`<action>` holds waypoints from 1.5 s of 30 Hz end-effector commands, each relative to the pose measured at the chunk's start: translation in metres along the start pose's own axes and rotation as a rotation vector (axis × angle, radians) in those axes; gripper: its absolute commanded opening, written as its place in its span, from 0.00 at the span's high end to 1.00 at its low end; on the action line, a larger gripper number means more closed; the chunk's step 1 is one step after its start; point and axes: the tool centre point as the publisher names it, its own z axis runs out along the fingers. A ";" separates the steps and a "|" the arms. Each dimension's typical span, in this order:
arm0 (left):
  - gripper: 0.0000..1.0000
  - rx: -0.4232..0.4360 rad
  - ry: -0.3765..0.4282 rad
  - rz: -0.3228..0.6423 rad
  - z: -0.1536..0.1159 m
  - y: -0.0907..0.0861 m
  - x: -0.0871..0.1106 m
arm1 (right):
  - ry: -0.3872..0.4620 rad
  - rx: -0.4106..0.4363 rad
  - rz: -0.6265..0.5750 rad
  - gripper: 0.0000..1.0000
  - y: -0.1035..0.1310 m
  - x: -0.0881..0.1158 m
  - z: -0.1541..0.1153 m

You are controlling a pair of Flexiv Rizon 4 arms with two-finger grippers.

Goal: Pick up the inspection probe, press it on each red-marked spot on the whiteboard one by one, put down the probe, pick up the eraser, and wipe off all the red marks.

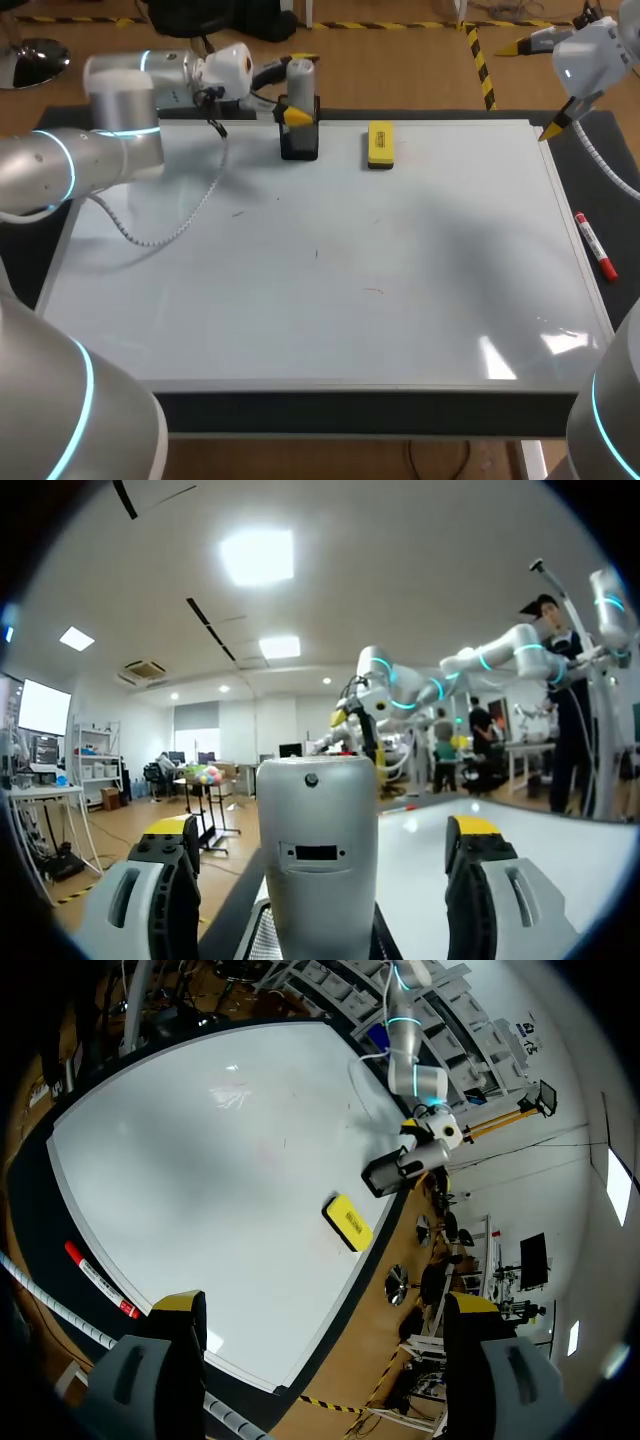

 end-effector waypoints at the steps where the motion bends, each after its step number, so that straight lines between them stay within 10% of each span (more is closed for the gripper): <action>1: 0.00 -0.058 -0.070 -0.019 0.000 -0.015 0.011 | 0.004 0.000 -0.002 0.00 -0.001 0.000 0.000; 45: 0.00 -0.099 -0.540 -0.044 -0.066 -0.059 0.130 | 0.004 0.000 -0.002 0.00 -0.001 0.000 0.000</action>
